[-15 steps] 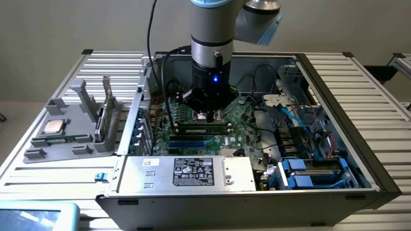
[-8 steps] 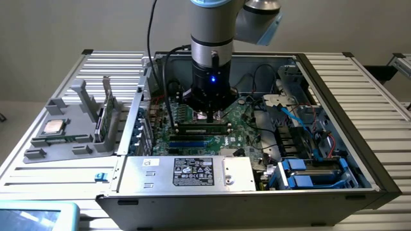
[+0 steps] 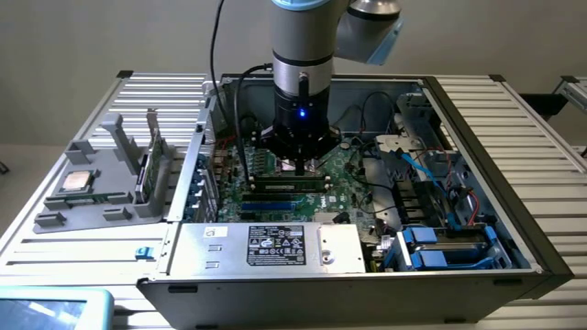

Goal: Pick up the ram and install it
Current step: 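Press down the ram until it locks into place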

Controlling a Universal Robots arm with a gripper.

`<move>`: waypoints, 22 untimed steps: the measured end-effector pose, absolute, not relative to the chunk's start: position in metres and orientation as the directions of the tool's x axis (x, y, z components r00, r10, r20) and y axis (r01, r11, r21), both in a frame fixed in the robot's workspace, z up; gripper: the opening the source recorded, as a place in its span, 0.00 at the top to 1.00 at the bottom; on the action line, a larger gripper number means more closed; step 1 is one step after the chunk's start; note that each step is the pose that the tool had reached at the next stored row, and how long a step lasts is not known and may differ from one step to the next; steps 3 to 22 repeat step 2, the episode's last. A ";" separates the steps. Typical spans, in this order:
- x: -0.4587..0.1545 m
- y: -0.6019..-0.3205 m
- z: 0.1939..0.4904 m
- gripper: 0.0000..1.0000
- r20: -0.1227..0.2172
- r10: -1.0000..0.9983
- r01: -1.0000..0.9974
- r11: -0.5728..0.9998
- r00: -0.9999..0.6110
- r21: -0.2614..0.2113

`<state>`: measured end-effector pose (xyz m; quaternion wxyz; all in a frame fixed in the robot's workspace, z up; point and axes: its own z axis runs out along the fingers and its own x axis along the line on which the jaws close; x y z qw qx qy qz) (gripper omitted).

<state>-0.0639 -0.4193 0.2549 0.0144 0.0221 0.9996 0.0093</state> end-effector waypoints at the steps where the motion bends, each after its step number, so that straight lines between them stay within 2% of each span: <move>1: -0.064 -0.419 0.255 0.91 -0.028 0.045 0.044 0.999 -0.999 0.019; 22: -0.064 -0.419 0.255 0.91 -0.028 0.045 0.044 0.999 -0.999 0.019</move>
